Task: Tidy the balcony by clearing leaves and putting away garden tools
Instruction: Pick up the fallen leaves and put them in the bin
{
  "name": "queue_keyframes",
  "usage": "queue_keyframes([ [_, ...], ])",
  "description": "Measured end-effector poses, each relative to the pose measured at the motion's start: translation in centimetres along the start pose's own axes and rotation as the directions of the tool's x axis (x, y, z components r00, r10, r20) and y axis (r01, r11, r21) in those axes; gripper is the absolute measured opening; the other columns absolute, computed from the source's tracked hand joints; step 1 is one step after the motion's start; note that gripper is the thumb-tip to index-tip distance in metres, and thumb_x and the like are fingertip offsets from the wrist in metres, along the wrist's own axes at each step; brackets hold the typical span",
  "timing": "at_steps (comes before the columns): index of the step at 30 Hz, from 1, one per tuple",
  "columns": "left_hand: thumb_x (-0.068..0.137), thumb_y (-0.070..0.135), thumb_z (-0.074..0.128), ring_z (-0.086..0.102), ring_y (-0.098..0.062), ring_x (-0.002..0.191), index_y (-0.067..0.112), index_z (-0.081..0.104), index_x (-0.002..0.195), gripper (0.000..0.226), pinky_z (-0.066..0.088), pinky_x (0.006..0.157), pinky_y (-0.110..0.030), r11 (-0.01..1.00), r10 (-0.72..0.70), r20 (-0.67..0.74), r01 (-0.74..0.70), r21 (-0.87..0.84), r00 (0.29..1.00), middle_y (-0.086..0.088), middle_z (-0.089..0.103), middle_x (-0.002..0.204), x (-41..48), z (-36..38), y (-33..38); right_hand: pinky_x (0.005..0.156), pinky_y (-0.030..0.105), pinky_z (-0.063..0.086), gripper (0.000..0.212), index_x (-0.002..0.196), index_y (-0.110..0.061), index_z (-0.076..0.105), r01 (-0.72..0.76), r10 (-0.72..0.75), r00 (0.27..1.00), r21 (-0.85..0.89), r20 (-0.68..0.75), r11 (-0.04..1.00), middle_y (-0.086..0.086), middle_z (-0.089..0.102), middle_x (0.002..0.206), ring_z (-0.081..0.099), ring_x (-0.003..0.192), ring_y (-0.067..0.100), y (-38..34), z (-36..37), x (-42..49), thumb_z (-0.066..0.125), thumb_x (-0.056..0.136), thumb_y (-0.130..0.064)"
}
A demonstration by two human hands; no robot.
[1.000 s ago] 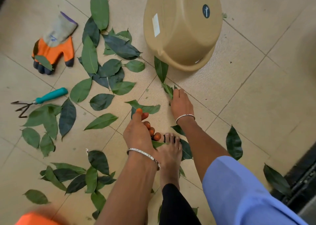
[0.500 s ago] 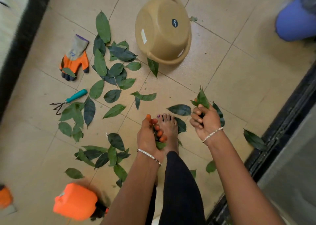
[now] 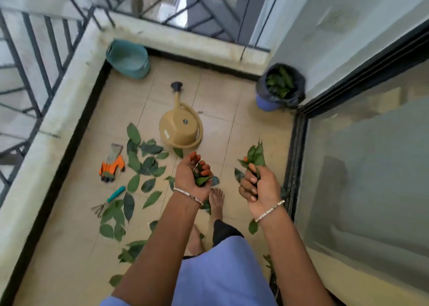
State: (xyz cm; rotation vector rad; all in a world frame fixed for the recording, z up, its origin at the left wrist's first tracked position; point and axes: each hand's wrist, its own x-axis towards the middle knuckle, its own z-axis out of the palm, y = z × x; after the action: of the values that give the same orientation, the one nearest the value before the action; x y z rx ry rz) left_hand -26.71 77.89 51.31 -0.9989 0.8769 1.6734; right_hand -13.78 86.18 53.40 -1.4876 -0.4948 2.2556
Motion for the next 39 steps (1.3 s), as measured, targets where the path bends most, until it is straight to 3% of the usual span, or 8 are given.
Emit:
queue_keyframes([
  [12, 0.091, 0.014, 0.049, 0.036, -0.009, 0.029, 0.014, 0.040, 0.066, 0.026, 0.030, 0.033, -0.010, 0.933, -0.071, 0.087, 0.035, 0.358, 0.994, 0.002, 0.039, 0.043, -4.3, 21.5, -3.5, 0.031, 0.010, 0.017, 0.020, 0.094, -0.013, 0.060, 0.305, -0.287, 0.939, 0.072, -0.187, 0.950, -0.006, 0.027, 0.046, 0.019, 0.030, 0.004, -19.1, -0.2, -2.2, 0.043, 0.102, -0.018],
  [23, 0.092, 0.016, 0.044, 0.019, -0.012, 0.027, 0.020, 0.031, 0.061, 0.034, 0.015, 0.032, -0.012, 0.901, -0.066, 0.025, 0.049, 0.431, 0.997, 0.005, 0.023, 0.037, 2.7, 34.8, -7.5, 0.036, 0.014, 0.020, 0.023, 0.089, -0.008, 0.063, 0.290, -0.277, 0.892, -0.018, -0.356, 0.957, -0.001, 0.032, 0.048, 0.023, 0.031, 0.008, -32.5, -0.4, 9.1, 0.043, 0.098, -0.011],
  [32, 0.091, 0.014, 0.044, 0.030, -0.011, 0.027, 0.016, 0.039, 0.064, 0.027, 0.028, 0.035, -0.014, 0.892, 0.010, -0.121, 0.046, 0.450, 0.993, 0.002, 0.034, 0.035, 10.1, 43.4, -7.5, 0.037, 0.013, 0.025, 0.017, 0.077, -0.011, 0.060, 0.145, -0.167, 0.879, -0.083, -0.447, 0.986, 0.000, 0.045, 0.048, 0.035, 0.032, 0.011, -38.5, 0.6, 21.7, 0.050, 0.091, -0.009],
  [34, 0.095, 0.011, 0.041, 0.047, -0.008, 0.032, 0.016, 0.049, 0.072, 0.024, 0.053, 0.056, -0.014, 0.906, 0.014, -0.103, 0.031, 0.423, 0.995, 0.000, 0.046, 0.038, 11.4, 46.4, -7.8, 0.038, 0.013, 0.025, 0.017, 0.077, -0.011, 0.060, 0.119, -0.159, 0.878, -0.116, -0.452, 0.986, 0.002, 0.047, 0.051, 0.037, 0.032, 0.011, -39.9, 1.2, 24.5, 0.050, 0.090, -0.008],
  [35, 0.096, 0.009, 0.039, 0.057, -0.004, 0.042, 0.017, 0.057, 0.083, 0.024, 0.052, 0.085, -0.017, 0.913, 0.032, -0.100, 0.012, 0.408, 0.994, 0.003, 0.058, 0.050, 12.7, 47.8, -8.0, 0.038, 0.014, 0.026, 0.016, 0.077, -0.011, 0.060, 0.098, -0.151, 0.877, -0.139, -0.456, 0.985, 0.004, 0.049, 0.054, 0.038, 0.033, 0.012, -40.6, 1.3, 26.1, 0.051, 0.090, -0.008],
  [36, 0.097, 0.009, 0.038, 0.061, -0.002, 0.049, 0.018, 0.061, 0.094, 0.026, 0.043, 0.098, -0.024, 0.918, 0.046, -0.113, 0.002, 0.398, 0.992, 0.007, 0.067, 0.070, 13.7, 48.8, -8.2, 0.038, 0.014, 0.026, 0.014, 0.078, -0.011, 0.060, 0.074, -0.143, 0.873, -0.164, -0.467, 0.984, 0.005, 0.049, 0.056, 0.039, 0.033, 0.012, -41.0, 1.3, 27.3, 0.052, 0.090, -0.009],
  [37, 0.097, 0.008, 0.038, 0.057, -0.003, 0.043, 0.018, 0.063, 0.097, 0.027, 0.043, 0.097, -0.023, 0.916, 0.055, -0.139, 0.005, 0.400, 0.989, 0.006, 0.071, 0.087, 15.3, 49.6, -8.3, 0.037, 0.014, 0.027, 0.013, 0.079, -0.010, 0.060, 0.048, -0.137, 0.869, -0.194, -0.476, 0.980, 0.006, 0.050, 0.057, 0.040, 0.032, 0.012, -41.6, 1.5, 28.7, 0.052, 0.089, -0.009],
  [39, 0.095, 0.010, 0.040, 0.039, -0.011, 0.026, 0.018, 0.056, 0.078, 0.025, 0.052, 0.053, -0.013, 0.913, 0.045, -0.173, 0.029, 0.407, 0.984, 0.005, 0.063, 0.060, 18.6, 50.8, -8.2, 0.036, 0.015, 0.027, 0.013, 0.082, -0.010, 0.060, 0.006, -0.130, 0.865, -0.248, -0.485, 0.969, 0.007, 0.051, 0.058, 0.041, 0.031, 0.012, -42.7, 1.7, 31.3, 0.051, 0.090, -0.008],
])
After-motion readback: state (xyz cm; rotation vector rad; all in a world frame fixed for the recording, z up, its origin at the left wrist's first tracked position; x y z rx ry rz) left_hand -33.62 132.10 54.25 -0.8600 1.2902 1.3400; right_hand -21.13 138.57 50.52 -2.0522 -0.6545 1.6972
